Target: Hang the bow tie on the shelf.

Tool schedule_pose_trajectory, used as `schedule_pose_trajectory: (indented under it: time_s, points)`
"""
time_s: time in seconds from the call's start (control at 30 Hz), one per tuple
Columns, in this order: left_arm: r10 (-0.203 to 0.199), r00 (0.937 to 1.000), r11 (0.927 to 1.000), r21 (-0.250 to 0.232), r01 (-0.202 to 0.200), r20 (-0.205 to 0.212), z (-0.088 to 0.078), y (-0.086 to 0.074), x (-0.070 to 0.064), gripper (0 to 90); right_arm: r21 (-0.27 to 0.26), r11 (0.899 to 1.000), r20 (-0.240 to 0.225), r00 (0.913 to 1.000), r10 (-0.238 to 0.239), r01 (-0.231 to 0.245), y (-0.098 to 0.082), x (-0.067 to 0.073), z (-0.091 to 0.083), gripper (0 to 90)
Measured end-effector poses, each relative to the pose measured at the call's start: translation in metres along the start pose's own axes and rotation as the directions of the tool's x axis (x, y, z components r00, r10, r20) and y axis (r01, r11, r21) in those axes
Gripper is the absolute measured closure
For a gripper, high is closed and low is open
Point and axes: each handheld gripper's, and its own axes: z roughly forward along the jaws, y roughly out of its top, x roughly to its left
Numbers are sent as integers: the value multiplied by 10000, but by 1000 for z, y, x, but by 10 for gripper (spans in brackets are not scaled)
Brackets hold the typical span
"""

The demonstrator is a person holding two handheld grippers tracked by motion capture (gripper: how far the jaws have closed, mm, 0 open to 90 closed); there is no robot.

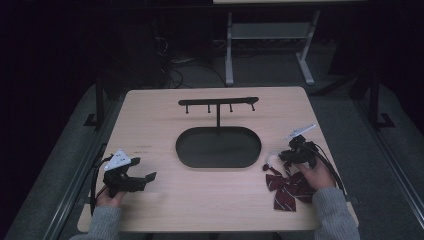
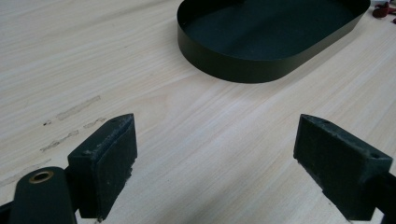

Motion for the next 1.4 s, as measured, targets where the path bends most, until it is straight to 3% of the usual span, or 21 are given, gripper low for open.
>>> schedule_pose_trajectory:
  time_s: [0.27,0.97,1.4]
  points:
    - [-20,10000,10000,-49,20,1,0,0,0,130,-92,9991,-81,9991,408,-409,-3,-1,-1,862]
    - [108,9999,9999,65,-108,-4,1,0,-1,130,-1219,9909,-425,9978,517,-566,-11,19,-33,865]
    - [91,10000,9999,74,-91,-5,1,0,-1,131,-2009,9796,-483,9988,-64,-34,-7,40,-59,866]
